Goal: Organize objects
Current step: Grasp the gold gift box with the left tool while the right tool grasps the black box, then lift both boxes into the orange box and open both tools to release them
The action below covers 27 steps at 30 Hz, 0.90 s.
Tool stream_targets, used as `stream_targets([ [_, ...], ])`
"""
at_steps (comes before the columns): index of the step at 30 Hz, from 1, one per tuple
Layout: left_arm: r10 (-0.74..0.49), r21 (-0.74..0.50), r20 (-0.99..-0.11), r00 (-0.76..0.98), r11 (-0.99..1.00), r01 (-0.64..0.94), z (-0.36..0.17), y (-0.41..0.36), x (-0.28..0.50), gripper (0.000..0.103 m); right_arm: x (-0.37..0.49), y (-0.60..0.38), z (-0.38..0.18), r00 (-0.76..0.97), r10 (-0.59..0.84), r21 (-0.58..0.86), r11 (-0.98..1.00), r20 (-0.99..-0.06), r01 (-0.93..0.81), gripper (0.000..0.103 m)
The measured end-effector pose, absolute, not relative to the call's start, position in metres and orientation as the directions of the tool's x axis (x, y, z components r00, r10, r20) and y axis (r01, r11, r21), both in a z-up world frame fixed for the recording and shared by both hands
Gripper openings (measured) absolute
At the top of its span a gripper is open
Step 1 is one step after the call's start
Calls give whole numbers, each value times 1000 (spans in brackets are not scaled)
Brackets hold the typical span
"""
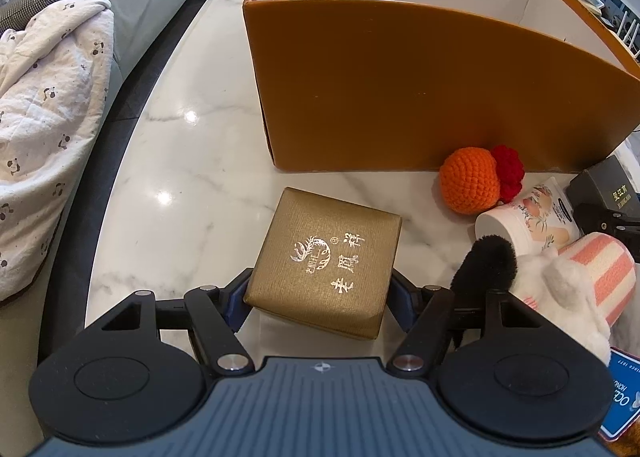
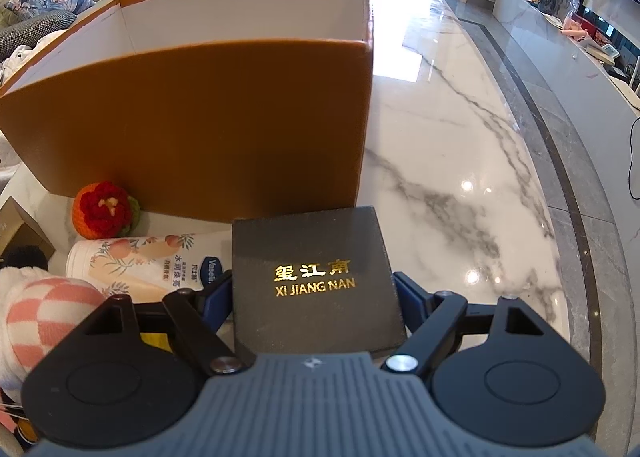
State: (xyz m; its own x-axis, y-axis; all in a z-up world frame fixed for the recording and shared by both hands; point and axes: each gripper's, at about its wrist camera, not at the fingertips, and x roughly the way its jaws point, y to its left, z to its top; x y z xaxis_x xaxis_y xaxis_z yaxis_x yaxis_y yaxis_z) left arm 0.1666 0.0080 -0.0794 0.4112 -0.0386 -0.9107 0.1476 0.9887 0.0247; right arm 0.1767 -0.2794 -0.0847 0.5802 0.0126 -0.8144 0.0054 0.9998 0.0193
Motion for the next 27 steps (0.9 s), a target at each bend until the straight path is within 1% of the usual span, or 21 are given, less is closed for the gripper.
stream_targets([
  [2,-39,24,-910,413,989,148,-80,9,166,81,177,-280,-86,572,9,21,1000,-820,13,89],
  [3,-40,25,-909,415,989,148,-80,9,166,81,178,-281,-87,568,13,28,999,-823,17,95],
  [4,-40,25,-908,416,989,148,-80,9,166,81,177,-281,-88,570,14,28,999,-821,16,96],
  [11,-43,23,-904,426,989,148,-80,9,164,81,177,-280,-89,578,9,24,1000,-816,18,97],
  [12,-43,24,-903,427,989,149,-80,9,163,80,176,-280,-88,578,8,24,1000,-816,20,96],
  [13,-48,20,-903,427,988,152,-80,9,163,78,175,-279,-88,581,0,15,1000,-814,22,89],
  [14,-48,19,-905,424,988,153,-79,9,164,77,173,-277,-86,594,-9,0,1000,-804,15,80],
  [15,-46,20,-907,420,988,152,-78,9,164,77,173,-277,-85,596,-15,-9,1000,-803,14,77],
  [17,-48,17,-908,416,988,151,-78,9,164,77,171,-281,-83,597,17,30,999,-802,13,77],
  [19,-46,14,-910,412,990,141,-77,11,164,77,168,-282,-81,603,22,40,999,-797,17,76],
  [27,-46,15,-906,422,990,140,-71,13,159,75,156,-278,-68,631,33,39,999,-775,-4,76],
])
